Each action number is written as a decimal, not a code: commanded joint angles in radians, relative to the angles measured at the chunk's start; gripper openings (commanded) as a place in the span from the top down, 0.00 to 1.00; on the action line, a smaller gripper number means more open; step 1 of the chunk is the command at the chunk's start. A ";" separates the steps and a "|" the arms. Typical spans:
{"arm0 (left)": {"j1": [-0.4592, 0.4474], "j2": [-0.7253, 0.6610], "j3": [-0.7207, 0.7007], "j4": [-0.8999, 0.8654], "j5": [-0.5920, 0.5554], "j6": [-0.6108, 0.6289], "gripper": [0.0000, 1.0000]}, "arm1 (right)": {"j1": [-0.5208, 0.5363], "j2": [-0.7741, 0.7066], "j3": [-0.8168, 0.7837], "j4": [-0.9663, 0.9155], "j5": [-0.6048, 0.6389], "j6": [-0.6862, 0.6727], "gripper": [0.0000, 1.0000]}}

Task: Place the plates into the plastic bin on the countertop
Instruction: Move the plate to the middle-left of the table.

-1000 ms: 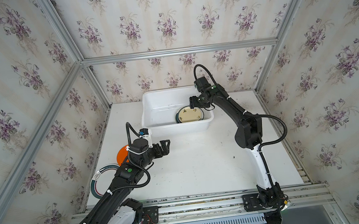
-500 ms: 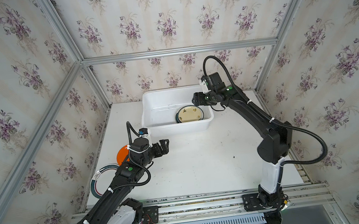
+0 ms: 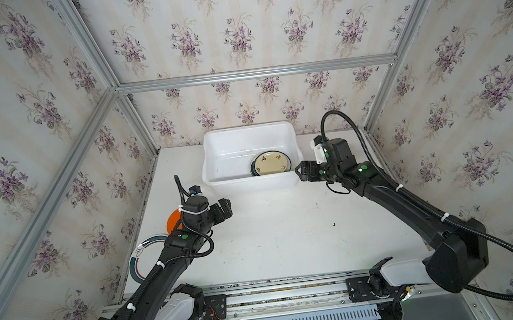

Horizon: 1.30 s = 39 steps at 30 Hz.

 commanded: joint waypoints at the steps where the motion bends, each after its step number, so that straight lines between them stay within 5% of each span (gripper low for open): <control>1: 0.018 0.020 0.017 -0.003 -0.034 -0.021 0.01 | 0.000 -0.057 -0.099 0.131 -0.075 0.083 0.22; 11: 0.086 0.111 0.051 -0.043 -0.038 -0.037 0.01 | 0.000 -0.173 -0.279 0.178 -0.137 0.144 0.22; 23: 0.162 0.232 0.047 -0.043 -0.047 -0.006 0.01 | 0.000 -0.245 -0.303 0.116 -0.119 0.104 0.22; 39: 0.167 0.396 0.026 0.044 0.112 -0.016 0.01 | -0.003 -0.210 -0.334 0.134 -0.125 0.107 0.21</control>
